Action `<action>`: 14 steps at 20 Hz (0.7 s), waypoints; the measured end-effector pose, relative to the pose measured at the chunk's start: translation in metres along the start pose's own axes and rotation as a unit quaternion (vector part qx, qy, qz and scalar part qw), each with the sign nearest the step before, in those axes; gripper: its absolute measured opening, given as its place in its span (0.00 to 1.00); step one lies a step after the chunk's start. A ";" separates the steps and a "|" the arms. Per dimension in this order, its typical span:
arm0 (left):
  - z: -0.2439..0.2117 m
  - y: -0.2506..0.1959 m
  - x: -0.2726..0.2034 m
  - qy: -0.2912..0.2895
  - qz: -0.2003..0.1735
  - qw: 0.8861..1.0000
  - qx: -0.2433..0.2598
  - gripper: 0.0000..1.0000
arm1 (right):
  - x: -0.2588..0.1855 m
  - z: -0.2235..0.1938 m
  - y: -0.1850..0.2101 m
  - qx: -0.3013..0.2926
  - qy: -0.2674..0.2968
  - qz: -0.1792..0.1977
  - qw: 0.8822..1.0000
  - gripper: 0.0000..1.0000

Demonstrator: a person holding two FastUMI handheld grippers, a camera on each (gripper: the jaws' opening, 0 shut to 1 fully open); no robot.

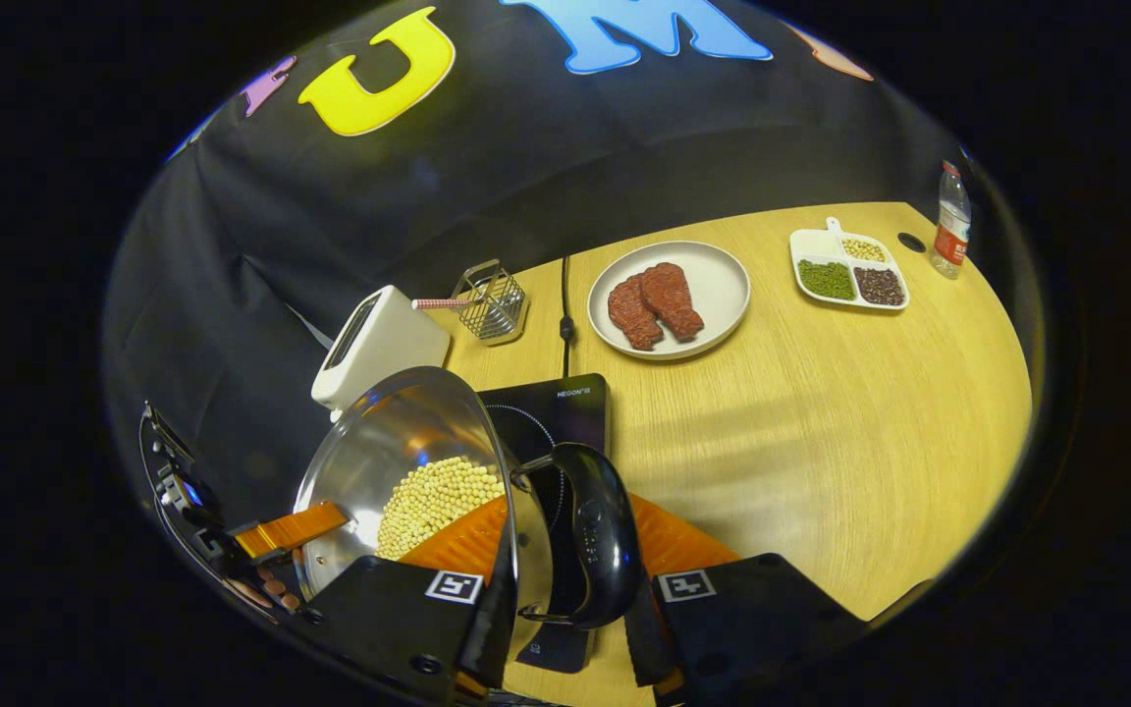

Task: First push the handle of the pot to place it horizontally, then grasp the pot with both hands and set it on the induction cooktop.

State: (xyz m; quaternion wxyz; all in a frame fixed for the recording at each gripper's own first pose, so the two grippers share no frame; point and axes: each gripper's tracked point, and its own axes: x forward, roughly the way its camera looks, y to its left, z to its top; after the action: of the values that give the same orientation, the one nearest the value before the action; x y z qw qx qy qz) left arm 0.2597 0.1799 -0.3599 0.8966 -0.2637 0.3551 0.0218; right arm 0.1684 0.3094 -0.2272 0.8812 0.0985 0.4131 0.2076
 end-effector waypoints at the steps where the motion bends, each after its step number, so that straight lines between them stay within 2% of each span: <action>1: 0.004 0.004 0.008 0.000 0.000 1.000 -0.001 0.51 | 0.009 0.000 0.003 0.000 0.000 0.000 1.000 0.50; 3: 0.006 0.011 0.023 0.006 -0.001 1.000 -0.001 0.43 | 0.023 0.004 0.006 -0.004 -0.002 0.000 1.000 0.50; 4: 0.010 0.013 0.030 0.005 -0.002 1.000 0.000 0.47 | 0.030 0.006 0.007 -0.003 -0.004 -0.002 1.000 0.47; 5: 0.014 0.014 0.039 0.004 -0.004 1.000 0.002 0.43 | 0.037 0.008 0.006 -0.003 -0.006 -0.002 1.000 0.47; 8: 0.021 0.017 0.056 -0.002 -0.004 1.000 0.021 0.52 | 0.058 0.013 0.001 0.008 -0.011 -0.006 1.000 0.48; 14: 0.036 0.016 0.074 -0.032 -0.011 0.998 0.055 0.43 | 0.080 0.017 -0.008 0.011 -0.025 -0.011 1.000 0.51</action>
State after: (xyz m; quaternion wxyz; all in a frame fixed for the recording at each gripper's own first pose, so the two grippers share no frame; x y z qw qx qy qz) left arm 0.3332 0.2005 -0.3936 0.9207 -0.2174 0.3241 0.0011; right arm 0.2297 0.3380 -0.2741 0.8924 0.1086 0.3942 0.1906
